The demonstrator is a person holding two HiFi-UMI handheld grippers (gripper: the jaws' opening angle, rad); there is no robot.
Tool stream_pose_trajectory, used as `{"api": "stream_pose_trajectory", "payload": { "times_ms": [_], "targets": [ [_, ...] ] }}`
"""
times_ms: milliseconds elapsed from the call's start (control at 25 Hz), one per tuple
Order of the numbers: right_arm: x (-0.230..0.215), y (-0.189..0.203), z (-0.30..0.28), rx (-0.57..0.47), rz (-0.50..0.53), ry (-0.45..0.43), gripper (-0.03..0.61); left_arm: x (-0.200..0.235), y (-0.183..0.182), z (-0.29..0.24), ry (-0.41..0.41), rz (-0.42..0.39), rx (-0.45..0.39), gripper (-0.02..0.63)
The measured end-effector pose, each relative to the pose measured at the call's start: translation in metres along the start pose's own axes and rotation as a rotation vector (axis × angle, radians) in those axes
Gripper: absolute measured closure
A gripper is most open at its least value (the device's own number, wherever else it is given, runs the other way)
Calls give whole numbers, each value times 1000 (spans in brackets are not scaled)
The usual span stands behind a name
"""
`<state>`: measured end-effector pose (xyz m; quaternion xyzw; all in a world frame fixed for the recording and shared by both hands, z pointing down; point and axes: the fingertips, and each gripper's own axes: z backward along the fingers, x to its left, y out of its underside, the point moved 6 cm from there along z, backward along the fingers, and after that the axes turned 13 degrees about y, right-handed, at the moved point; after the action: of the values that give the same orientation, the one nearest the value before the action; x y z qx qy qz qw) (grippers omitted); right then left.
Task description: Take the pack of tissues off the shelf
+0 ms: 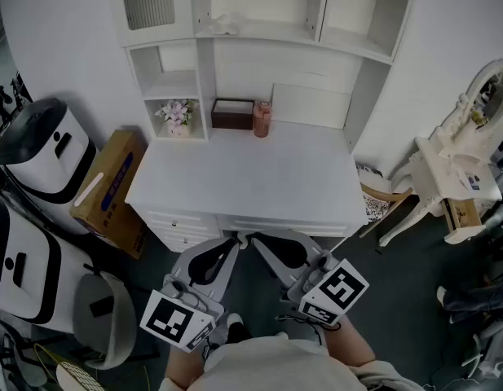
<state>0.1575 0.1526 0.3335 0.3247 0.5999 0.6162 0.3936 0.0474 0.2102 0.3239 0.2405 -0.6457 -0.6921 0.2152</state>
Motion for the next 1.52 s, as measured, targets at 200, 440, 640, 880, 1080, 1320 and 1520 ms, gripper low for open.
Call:
{"api": "stream_pose_trajectory", "payload": {
  "times_ms": [200, 440, 640, 880, 1080, 1320, 1520],
  "targets": [
    [6, 0, 0, -6, 2, -14, 578, -2, 1, 7, -16, -1, 5, 614],
    [14, 1, -3, -2, 3, -30, 578, -1, 1, 15, -37, 1, 5, 614],
    [19, 4, -8, -1, 18, -27, 578, 8, 5, 16, -29, 3, 0, 614],
    [19, 7, -21, -6, 19, 10, 578, 27, 8, 15, -5, 18, -8, 612],
    [12, 10, -37, 9, 19, 62, 572, 49, 12, 10, 33, 20, -5, 612],
    [6, 11, -59, -9, 20, 123, 568, 78, 12, 4, 102, 11, -14, 612],
    [6, 13, -73, -26, 22, 176, 566, 98, 15, 3, 144, 4, -12, 612]
  ]
}}
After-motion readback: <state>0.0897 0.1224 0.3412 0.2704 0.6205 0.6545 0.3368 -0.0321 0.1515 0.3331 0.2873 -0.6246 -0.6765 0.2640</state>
